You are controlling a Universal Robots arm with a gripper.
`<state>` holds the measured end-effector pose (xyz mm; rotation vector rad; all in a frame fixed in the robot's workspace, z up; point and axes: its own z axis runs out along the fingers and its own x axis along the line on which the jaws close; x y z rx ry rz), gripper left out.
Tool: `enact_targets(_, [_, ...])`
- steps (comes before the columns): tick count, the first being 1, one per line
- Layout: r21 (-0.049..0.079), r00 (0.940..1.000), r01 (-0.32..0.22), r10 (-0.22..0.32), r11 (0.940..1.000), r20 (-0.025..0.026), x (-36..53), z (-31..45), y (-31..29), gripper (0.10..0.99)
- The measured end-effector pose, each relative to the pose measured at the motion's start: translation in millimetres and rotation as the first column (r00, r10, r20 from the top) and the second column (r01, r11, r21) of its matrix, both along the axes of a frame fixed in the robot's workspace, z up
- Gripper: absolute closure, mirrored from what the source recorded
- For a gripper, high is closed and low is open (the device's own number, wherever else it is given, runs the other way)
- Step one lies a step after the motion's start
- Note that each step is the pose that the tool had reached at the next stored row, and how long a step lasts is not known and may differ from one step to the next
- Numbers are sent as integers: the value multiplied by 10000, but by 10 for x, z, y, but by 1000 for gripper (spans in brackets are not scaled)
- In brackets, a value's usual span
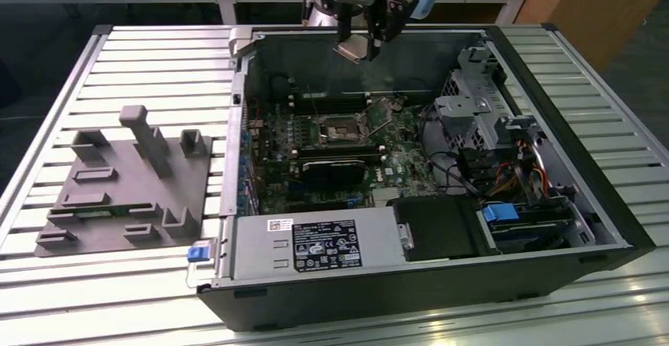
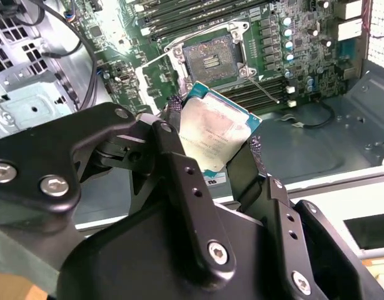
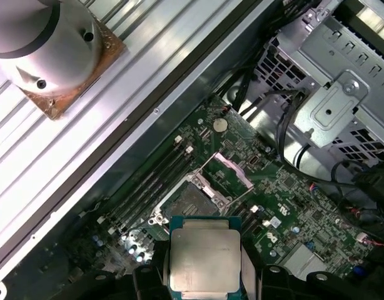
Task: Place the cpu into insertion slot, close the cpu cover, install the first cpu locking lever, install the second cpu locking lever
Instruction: 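Place the cpu into insertion slot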
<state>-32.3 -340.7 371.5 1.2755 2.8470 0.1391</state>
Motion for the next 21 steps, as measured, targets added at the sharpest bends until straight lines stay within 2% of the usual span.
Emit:
enact_targets(11, [-4, 9961, 881, -881, 9961, -1, 0, -3, 2, 545])
enact_targets(21, [-7, 9862, 1654, -1654, 9862, 0, 0, -6, 4, 545])
